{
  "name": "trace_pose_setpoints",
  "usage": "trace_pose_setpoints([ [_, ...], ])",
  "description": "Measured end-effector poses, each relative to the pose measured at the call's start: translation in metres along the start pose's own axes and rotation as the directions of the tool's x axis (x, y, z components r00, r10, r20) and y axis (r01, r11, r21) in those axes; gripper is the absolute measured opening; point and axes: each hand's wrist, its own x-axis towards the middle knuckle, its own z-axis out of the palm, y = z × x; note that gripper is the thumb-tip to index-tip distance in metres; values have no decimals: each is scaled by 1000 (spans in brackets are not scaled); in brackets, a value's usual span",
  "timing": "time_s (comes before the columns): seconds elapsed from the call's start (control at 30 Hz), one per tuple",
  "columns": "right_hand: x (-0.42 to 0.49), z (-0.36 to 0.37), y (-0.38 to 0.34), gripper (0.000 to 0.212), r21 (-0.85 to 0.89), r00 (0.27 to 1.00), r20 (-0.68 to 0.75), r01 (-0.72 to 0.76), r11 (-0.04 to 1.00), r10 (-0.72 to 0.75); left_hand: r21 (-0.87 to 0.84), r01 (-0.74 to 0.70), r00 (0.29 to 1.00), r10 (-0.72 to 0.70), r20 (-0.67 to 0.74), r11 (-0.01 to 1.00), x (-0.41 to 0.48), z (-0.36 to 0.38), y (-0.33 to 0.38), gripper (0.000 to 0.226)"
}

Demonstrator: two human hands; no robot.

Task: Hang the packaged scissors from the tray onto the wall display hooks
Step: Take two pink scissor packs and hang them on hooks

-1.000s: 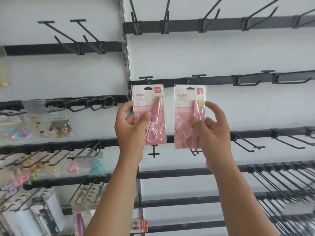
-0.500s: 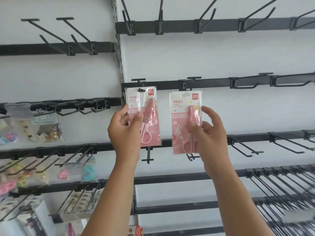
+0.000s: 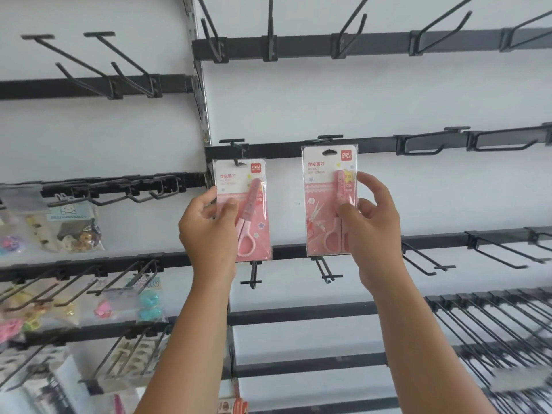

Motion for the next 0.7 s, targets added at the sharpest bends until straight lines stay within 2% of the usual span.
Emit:
trace_pose_setpoints([
  [0.37,7,-1,3,38,-54,999,14,-34,998,35,-29,32,999,-31,32,999,-2,4,-13,32],
  [0.57,6,-1,2,39,-49,999,3,46,998,-46,-34,27,999,-25,41,999,-2,2,-13,34],
  [0.7,12,-1,5,40,-83,1000,-6,11,996,-12,-18,36,998,-35,42,999,-1,1,-13,37],
])
